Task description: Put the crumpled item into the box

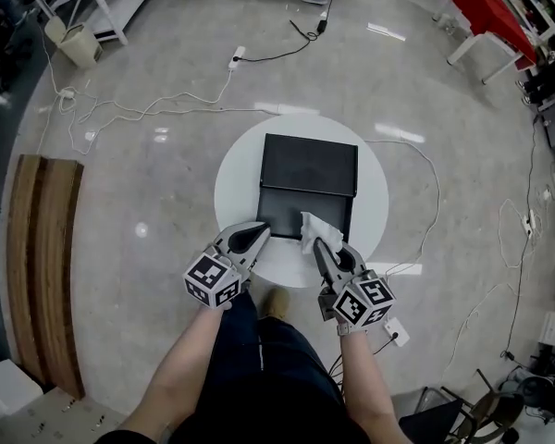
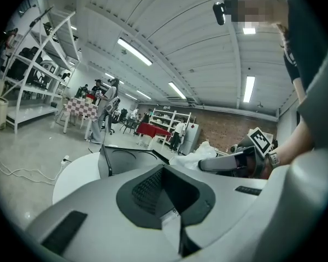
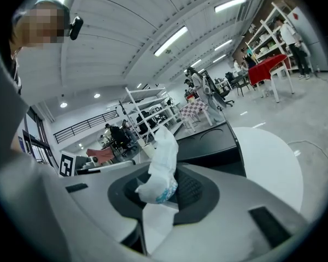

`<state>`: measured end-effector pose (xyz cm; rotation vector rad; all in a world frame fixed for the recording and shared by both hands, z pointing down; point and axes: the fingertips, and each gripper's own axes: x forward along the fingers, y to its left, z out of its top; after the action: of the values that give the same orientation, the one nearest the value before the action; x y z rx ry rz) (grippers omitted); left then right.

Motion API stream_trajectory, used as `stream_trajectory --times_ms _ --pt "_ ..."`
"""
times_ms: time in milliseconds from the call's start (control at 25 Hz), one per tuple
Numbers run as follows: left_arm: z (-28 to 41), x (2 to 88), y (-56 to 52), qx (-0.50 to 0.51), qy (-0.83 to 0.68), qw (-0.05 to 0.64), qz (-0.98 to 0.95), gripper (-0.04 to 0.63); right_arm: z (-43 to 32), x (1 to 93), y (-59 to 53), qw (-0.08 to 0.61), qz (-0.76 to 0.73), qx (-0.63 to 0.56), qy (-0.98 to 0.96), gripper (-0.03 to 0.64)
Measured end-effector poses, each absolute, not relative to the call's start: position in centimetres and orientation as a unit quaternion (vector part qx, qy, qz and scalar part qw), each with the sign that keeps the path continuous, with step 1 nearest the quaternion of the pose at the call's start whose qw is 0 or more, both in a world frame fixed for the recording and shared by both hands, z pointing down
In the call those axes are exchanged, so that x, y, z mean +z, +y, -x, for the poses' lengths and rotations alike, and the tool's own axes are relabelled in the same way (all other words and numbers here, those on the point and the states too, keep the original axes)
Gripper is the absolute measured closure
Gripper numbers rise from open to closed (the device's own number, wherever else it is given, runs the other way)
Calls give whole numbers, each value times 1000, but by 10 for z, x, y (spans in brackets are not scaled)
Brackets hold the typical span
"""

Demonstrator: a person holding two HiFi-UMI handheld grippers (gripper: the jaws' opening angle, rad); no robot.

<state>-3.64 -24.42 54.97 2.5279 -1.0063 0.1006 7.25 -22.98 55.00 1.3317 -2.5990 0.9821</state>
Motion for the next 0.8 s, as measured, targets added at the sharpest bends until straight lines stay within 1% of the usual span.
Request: stream_trajectory --times_ms 160,560,800 --pt "38 556 -263 45 -351 208 -912 583 -66 557 -250 46 -438 319 -839 535" --pt "44 578 -289 58 -344 216 -912 583 -55 588 -283 125 -448 305 -831 535" --pt "46 590 -298 64 -340 219 -912 583 -48 611 -296 191 -443 302 -822 535"
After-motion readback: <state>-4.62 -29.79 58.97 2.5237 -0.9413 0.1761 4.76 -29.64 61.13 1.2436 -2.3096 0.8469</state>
